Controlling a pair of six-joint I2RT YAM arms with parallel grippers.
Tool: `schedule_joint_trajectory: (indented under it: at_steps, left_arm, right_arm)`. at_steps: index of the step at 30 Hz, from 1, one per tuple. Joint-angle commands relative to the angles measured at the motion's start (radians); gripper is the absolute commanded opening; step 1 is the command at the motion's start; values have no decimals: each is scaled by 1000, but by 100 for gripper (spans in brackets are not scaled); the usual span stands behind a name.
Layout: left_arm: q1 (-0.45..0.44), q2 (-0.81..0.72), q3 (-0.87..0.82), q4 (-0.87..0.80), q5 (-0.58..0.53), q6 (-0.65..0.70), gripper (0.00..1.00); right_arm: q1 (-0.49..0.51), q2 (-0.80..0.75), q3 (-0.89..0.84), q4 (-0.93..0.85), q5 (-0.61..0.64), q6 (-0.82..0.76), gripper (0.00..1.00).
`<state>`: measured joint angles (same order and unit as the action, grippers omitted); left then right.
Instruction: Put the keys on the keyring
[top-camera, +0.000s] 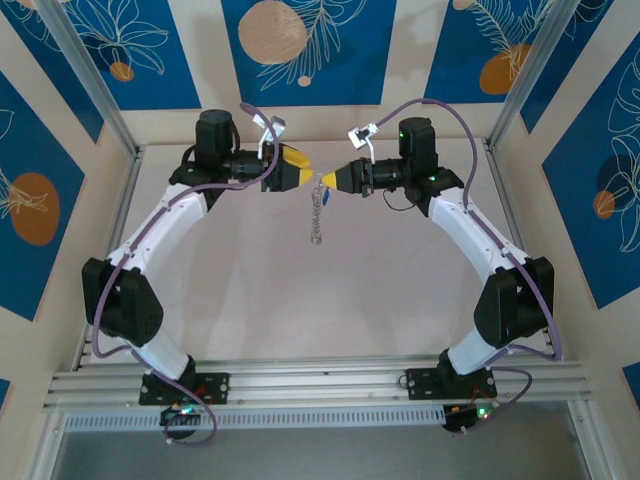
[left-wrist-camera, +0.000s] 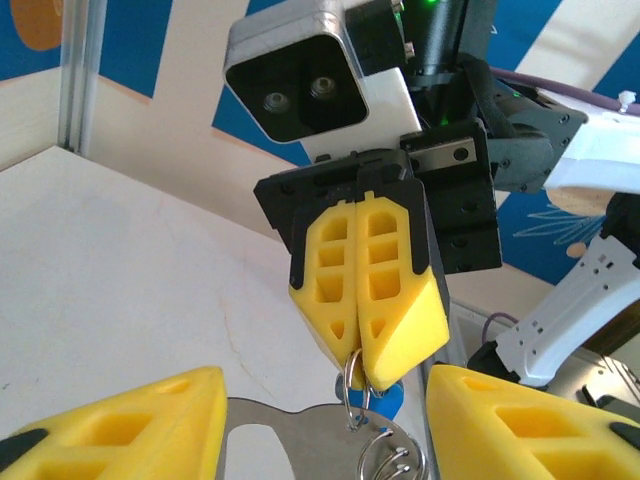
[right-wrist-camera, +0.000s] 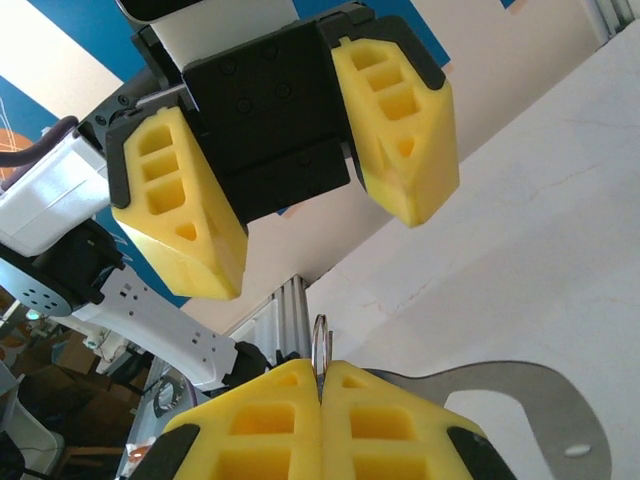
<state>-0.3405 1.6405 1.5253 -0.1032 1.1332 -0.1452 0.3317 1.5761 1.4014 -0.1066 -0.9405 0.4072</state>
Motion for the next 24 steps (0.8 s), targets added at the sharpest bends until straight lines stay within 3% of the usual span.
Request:
schedule_joint_trajectory:
  at_steps: [1, 12, 24]
  left_arm:
    - [10, 19, 41, -56, 60, 35, 52]
    - [-5, 30, 47, -59, 62, 34, 48]
    - [-31, 54, 88, -138, 82, 89, 35]
  right_arm:
    - [8, 10, 37, -18, -30, -17, 0]
    - [20, 23, 56, -20, -23, -16, 0]
    - [26, 23, 60, -16, -18, -17, 0]
